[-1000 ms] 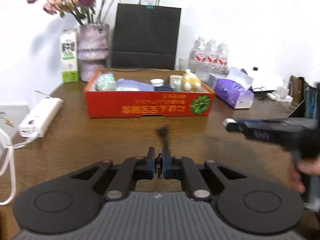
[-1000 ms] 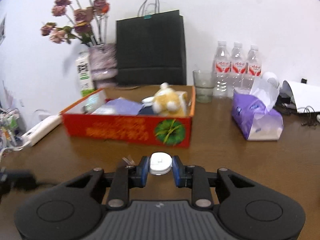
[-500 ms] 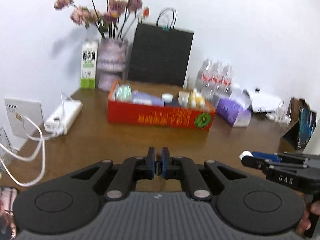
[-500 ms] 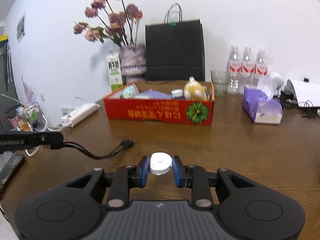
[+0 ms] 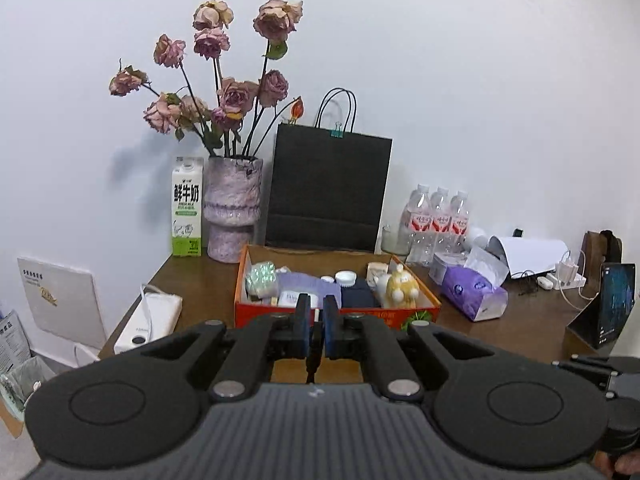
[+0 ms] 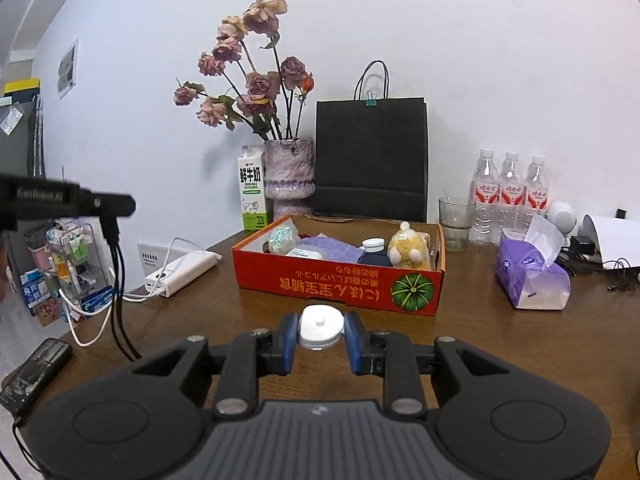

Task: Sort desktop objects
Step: 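Carry the black cable and white cap into the box and release them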

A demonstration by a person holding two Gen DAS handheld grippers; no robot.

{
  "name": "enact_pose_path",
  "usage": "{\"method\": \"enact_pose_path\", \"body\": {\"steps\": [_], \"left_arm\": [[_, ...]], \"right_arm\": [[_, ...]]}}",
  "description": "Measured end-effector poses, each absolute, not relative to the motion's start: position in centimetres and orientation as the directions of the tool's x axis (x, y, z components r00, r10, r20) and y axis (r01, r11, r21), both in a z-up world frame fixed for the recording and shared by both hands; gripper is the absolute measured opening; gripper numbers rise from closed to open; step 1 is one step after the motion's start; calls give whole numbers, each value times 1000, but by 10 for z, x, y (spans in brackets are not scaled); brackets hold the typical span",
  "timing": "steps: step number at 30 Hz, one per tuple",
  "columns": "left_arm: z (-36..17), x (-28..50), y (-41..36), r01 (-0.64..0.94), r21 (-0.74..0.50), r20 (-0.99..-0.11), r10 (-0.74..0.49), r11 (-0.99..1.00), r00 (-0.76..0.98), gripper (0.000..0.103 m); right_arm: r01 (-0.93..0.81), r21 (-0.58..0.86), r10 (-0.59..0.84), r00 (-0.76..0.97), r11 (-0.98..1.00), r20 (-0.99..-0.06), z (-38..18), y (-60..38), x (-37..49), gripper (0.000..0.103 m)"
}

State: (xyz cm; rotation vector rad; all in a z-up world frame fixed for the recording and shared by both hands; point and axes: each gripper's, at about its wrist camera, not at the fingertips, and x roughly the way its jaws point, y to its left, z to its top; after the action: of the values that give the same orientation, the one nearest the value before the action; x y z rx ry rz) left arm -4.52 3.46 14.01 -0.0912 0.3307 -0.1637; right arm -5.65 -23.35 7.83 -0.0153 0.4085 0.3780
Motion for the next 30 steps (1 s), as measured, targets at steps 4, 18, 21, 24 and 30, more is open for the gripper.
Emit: {"method": "enact_pose_path", "body": {"steps": [4,18,21,24,30], "left_arm": [[156,-28,37,163,-104,-305,-188,981,934,6],[243,153,4,145,55,-148,-136,988,980,7],[202,211,-2,111,22,-194,-104,994,975,7],[128,260,-7,132,-46,-316,-140,990,938,7],[46,280,-15,156,-63,-543,-165,986,824,10]], "right_arm": [[-378,60,371,848,924,-380,85,-229,-46,24],[-368,71,365,844,927,-393,142,-206,155,24],[-358,64,348,825,932,-445,125,-194,201,24],[-341,83,331,779,936,-532,92,-184,245,24],[-363,147,362,647,920,-671,31,-171,279,24]]}}
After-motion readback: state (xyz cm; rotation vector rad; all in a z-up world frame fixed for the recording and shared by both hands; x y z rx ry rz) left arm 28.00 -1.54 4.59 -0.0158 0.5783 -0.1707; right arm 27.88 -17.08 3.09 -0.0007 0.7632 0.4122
